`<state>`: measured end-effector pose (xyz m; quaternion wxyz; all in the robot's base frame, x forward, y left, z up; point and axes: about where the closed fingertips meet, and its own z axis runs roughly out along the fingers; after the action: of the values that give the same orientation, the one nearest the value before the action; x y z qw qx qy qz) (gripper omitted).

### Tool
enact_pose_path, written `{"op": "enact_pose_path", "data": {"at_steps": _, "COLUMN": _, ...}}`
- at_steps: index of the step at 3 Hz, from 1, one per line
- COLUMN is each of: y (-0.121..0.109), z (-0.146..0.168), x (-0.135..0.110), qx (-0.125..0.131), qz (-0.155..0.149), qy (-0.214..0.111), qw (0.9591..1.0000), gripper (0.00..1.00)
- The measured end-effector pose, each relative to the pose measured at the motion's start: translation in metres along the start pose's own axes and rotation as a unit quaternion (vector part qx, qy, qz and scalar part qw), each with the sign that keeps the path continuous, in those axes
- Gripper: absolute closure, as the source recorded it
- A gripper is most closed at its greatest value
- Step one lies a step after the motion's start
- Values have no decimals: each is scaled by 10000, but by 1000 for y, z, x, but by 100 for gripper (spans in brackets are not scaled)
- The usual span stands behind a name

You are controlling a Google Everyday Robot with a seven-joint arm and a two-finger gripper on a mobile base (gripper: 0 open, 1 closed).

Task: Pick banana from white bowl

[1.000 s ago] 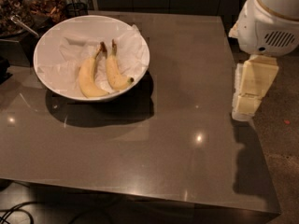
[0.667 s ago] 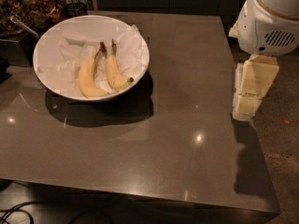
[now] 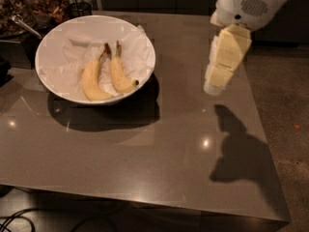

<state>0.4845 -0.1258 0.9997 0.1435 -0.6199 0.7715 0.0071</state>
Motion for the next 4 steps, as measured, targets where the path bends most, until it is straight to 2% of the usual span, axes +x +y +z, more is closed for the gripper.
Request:
{"op": "enact_pose_path", "data": {"at_steps": 1, "y": -26, "z": -9, "x": -44, "qx": -125, "qz": 85, "qy": -528, "qw": 9985, "gripper": 0}}
{"op": "enact_pose_path", "data": {"at_steps": 2, "y": -37, "z": -19, "x": -57, "qx": 88, "qz": 67, "qy": -752, "qw": 9971, "gripper": 0}}
{"op": "enact_pose_path", "data": {"at_steps": 3, "y": -45, "z": -5, "x": -79, "qx": 25, "qz": 220, "qy": -899, "qw": 9957, "gripper": 0}}
{"op": "enact_pose_path", "data": {"at_steps": 4, "y": -44, "z": 29, "x": -120, "qx": -337, "qz": 261, "qy": -795, "qw": 9959, "gripper": 0}}
